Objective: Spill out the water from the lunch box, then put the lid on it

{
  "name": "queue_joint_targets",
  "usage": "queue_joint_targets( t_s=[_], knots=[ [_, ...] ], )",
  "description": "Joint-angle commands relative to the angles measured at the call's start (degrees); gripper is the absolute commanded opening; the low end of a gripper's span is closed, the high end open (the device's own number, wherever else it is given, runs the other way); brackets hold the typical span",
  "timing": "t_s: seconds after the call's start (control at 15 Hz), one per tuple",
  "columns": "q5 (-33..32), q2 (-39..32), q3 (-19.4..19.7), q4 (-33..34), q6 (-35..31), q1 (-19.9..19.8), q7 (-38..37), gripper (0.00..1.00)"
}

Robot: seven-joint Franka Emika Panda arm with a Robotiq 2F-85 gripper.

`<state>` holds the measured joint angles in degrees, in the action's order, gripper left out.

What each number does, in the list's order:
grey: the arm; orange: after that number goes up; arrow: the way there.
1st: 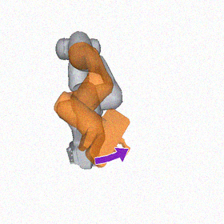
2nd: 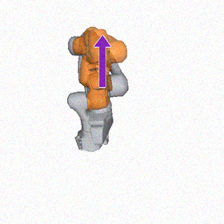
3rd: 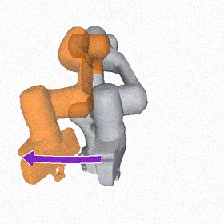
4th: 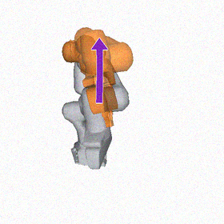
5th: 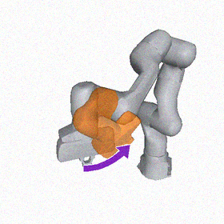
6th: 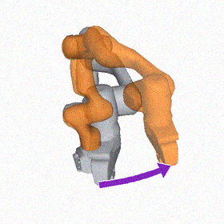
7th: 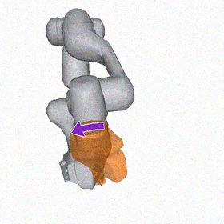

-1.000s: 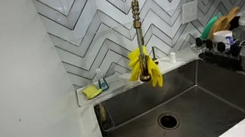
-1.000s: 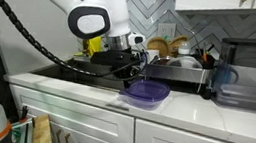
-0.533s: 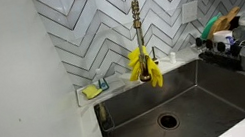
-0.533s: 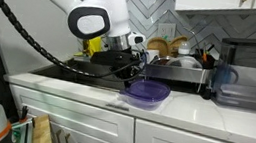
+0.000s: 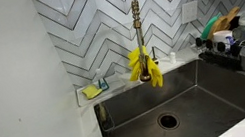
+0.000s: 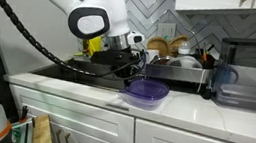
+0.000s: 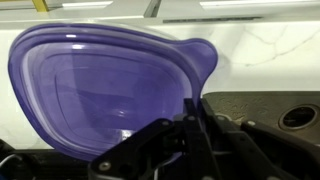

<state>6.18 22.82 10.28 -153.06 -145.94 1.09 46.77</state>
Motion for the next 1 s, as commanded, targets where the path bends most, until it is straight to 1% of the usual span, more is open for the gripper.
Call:
queue_joint_targets(
  t_s=[0.0,0.2,0.27,0.33,0.53,0.8,0.93],
  knots=[
    [-1.3,0.0,0.1,-1.1,-1.1,0.2,-1.4,0.02],
    [-1.9,0.0,0.0,-1.1,-1.2,0.0,-1.8,0.02],
    [-1.7,0.0,0.0,-1.1,-1.2,0.1,-1.8,0.33],
    [-1.5,0.0,0.1,-1.1,-1.1,0.2,-1.9,0.34],
    [-1.0,0.1,0.3,-0.9,-0.9,0.5,-1.9,0.55],
    [-0.9,0.3,0.4,-0.3,-0.8,0.5,-2.0,0.85],
    [-1.5,0.5,0.3,1.4,1.3,0.0,-2.5,0.99]
  ],
)
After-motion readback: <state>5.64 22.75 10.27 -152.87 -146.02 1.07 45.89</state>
